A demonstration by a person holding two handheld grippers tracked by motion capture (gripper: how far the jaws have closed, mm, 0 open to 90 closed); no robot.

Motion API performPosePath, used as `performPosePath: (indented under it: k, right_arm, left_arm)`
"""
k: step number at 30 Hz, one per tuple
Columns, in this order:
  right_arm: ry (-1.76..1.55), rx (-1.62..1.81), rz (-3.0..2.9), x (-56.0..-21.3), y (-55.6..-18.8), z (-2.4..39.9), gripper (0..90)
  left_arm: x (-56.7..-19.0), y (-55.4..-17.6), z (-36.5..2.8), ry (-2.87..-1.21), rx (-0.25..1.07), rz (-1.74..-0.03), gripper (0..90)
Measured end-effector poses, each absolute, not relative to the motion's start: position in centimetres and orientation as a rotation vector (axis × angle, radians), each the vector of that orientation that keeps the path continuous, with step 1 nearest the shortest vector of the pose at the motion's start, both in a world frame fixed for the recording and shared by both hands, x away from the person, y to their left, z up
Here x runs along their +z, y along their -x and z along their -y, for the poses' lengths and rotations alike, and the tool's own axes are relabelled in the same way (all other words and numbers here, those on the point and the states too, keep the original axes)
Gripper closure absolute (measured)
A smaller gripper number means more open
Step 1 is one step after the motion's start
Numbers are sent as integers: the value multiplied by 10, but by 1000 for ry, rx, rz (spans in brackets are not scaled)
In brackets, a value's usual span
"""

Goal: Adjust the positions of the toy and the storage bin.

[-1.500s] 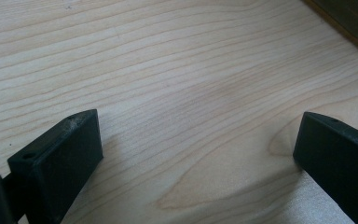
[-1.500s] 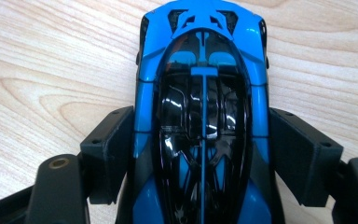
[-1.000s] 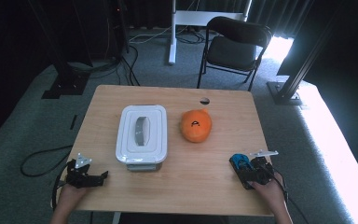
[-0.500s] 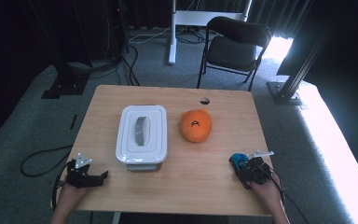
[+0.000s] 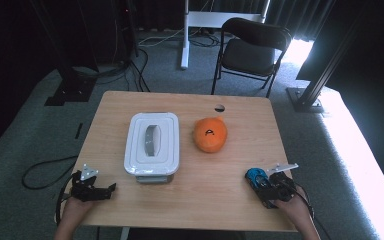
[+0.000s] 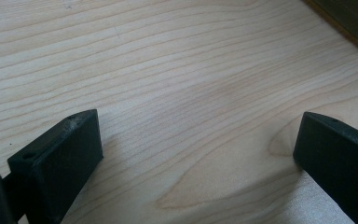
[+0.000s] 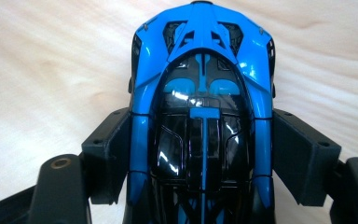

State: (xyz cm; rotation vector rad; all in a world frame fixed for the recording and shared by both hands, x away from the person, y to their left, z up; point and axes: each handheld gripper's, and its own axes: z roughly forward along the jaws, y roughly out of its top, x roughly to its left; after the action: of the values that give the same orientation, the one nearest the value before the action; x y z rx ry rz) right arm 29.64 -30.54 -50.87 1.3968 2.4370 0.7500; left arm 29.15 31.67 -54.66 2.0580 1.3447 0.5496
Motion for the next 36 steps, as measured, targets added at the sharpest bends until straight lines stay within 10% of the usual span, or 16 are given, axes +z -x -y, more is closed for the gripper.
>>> performPosePath:
  k: [36]
  right_arm:
    - [-1470,958,-2329,-501,-306,310,115]
  left_arm:
    - [-546,-291,-317,-2062,549,-1344,15]
